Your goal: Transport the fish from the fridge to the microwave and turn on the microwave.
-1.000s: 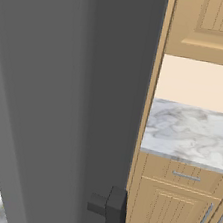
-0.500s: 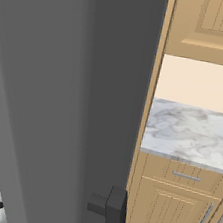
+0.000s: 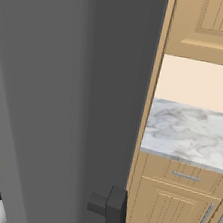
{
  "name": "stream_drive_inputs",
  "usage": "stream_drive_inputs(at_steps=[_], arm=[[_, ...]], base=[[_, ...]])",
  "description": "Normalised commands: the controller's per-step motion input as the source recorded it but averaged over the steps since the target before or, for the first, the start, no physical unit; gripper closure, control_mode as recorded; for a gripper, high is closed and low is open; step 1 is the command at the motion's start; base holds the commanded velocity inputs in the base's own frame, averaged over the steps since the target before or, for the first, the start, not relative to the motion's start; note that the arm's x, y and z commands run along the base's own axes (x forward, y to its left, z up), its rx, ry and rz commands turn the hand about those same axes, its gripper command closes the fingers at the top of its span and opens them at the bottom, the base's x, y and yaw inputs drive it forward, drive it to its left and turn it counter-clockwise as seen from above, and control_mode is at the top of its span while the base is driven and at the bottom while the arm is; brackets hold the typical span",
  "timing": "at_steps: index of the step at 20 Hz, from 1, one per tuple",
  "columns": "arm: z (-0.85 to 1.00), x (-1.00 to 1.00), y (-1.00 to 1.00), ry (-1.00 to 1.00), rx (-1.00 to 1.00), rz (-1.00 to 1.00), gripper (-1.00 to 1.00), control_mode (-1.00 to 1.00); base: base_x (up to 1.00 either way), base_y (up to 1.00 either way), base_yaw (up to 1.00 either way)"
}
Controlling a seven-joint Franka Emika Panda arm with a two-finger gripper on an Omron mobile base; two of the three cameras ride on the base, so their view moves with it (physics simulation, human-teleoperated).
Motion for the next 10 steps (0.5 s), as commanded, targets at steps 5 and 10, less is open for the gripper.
stream_drive_inputs(at_steps=[5,10], arm=[[0.02,-0.19,0.0,0.0,0.02,0.15,1.0,-1.0],[0.15,-0.03,0.0,0.01,0.0,0.07,1.0,-1.0]], base=[[0.0,0.0,0.0],[0.0,0.0,0.0]])
